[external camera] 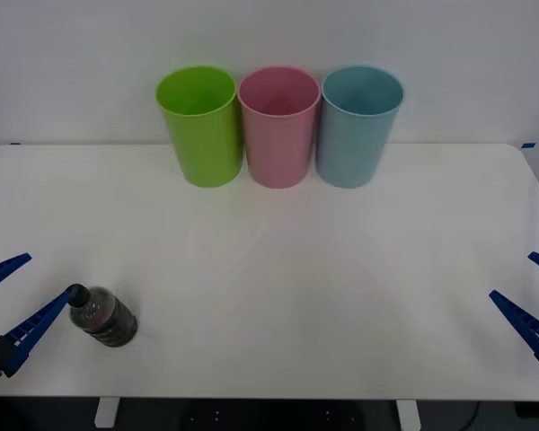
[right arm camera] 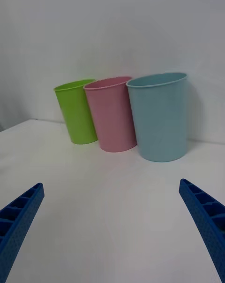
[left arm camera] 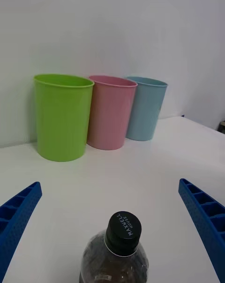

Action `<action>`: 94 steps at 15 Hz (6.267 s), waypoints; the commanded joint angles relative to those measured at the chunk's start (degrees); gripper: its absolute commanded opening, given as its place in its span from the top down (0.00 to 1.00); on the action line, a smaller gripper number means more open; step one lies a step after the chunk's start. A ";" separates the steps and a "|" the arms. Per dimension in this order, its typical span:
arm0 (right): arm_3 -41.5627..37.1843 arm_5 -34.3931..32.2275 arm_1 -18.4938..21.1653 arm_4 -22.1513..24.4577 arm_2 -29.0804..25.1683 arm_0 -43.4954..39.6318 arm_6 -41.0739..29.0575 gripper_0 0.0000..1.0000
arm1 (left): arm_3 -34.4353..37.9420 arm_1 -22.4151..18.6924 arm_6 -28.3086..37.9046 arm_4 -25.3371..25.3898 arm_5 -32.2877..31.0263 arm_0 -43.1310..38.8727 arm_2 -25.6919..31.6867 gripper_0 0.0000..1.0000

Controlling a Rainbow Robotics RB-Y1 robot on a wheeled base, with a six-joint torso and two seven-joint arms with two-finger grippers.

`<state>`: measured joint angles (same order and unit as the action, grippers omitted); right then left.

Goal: Grasp the object on the table and drop it into the matching bin: aluminum can to the light blue bin, PET bottle to the pink bin.

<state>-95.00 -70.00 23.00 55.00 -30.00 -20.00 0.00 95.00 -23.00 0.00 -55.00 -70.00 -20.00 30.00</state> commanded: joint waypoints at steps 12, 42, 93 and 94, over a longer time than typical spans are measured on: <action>0.00 0.00 0.00 0.00 0.00 0.00 0.00 0.00 | -2.54 0.41 -1.14 2.35 0.39 -4.61 1.03 0.00; 0.00 0.00 0.00 0.00 0.00 0.00 0.00 0.00 | -17.74 -1.26 -14.06 -5.73 7.42 2.77 -10.49 0.00; 0.00 0.00 0.00 0.00 0.00 0.00 0.00 0.00 | -3.51 0.41 6.59 3.58 16.03 13.41 -8.64 1.00; 0.00 0.00 0.00 0.00 0.00 0.00 0.00 0.00 | -2.54 0.41 8.35 2.44 16.56 14.55 -8.91 1.00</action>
<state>-95.00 -70.00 23.00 55.00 -30.00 -20.00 0.00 91.74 -22.59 7.07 -51.73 -53.83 -6.28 21.32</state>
